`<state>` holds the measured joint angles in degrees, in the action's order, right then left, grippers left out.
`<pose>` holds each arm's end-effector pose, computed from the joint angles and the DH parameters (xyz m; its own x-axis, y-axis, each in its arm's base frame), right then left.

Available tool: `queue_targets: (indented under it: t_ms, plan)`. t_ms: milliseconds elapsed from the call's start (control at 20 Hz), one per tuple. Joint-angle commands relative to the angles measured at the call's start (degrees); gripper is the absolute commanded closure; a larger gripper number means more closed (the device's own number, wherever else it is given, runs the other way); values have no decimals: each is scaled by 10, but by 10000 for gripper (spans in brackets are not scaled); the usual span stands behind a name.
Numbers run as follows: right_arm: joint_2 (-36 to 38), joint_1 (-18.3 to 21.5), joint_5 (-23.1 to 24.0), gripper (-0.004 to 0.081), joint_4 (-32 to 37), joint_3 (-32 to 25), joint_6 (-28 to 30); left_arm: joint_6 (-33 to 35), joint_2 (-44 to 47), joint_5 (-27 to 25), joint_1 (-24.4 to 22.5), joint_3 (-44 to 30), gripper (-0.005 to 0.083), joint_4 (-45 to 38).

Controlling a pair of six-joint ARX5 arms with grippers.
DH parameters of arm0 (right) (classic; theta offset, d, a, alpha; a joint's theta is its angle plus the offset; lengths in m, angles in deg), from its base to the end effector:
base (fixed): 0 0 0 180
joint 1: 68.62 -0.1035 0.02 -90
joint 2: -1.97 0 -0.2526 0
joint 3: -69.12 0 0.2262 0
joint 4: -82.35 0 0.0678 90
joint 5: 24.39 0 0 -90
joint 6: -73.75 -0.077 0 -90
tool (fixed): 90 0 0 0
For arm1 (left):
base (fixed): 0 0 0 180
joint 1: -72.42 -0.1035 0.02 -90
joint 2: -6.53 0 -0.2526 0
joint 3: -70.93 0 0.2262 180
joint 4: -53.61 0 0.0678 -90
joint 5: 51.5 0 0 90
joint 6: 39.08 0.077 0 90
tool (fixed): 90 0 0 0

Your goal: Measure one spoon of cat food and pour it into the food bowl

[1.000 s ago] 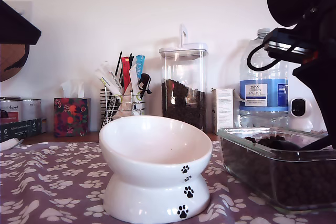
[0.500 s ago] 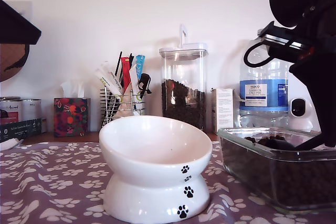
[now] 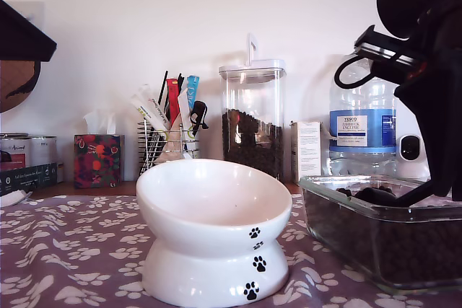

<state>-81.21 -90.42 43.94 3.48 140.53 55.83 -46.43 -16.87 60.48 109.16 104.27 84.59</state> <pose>0.1843 0.1043 0.1688 -0.1468 0.3390 -0.9293 -0.0391 0.9367 0.3479 0.0957 -0.1074 0.1929 0.4697 -0.8177 -0.3329 0.7910 0.5572 -0.2527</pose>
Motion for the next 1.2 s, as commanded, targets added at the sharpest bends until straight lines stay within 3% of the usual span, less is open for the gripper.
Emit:
queue_targets:
  t_ms: [0,550,1150]
  plan:
    - [-7,15,-16,782,3,-10,13,-2,-2,0,2,-1,793,-5]
    - [-7,85,-94,782,-4,-10,64,-1,-29,0,2,-1,793,-8]
    - [-7,224,-217,782,-68,-10,220,18,-51,5,24,-1,793,-47]
